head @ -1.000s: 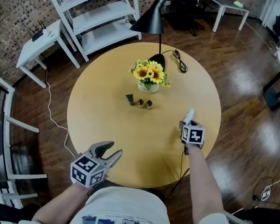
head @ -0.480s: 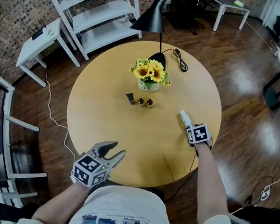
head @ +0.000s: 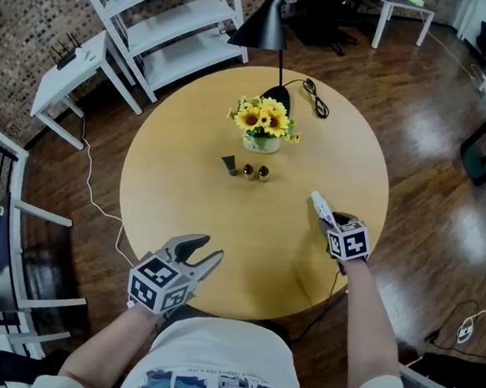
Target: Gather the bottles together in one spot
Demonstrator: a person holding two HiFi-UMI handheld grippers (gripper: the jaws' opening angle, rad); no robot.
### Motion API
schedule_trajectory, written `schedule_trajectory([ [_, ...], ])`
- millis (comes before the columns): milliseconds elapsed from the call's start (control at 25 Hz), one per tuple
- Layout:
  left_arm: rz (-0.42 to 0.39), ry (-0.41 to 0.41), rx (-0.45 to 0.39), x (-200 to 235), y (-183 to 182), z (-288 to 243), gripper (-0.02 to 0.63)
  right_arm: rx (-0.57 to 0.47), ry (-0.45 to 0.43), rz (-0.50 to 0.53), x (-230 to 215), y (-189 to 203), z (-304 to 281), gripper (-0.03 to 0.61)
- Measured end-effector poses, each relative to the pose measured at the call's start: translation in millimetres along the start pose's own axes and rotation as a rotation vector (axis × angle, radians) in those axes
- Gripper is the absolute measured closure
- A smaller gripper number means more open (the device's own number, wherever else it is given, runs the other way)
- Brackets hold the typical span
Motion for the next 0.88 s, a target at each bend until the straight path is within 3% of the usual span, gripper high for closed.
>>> schedule_trajectory([
  [120,0.004,0.055,0.007,3,-11,-6,0.453,-0.109,-0.099,-0.099,28,-2,22,0.380],
  [240,0.002,0.106,0.028,-4,-20,-22,0.453,-0.137,-0.152,-0.139,52,5,35,0.382],
  [640,-0.040,0.187,0.076,-45,-17,-50,0.453,0.151,-0.109,0.291,99,49,25,0.370],
  [880,-0.044,0.177,0.089,-48,-11,-48,0.453,0.285,-0.054,0.587,106,39,8,0.349],
])
Point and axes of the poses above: the fingertips, and each gripper's own axes: z backward along the fingers, x to its left, y out of its underside, the point moved 4 cm from there along z, backward along the fingers, and after that the axes turned 5 degrees about z, right-handed, at the moved point
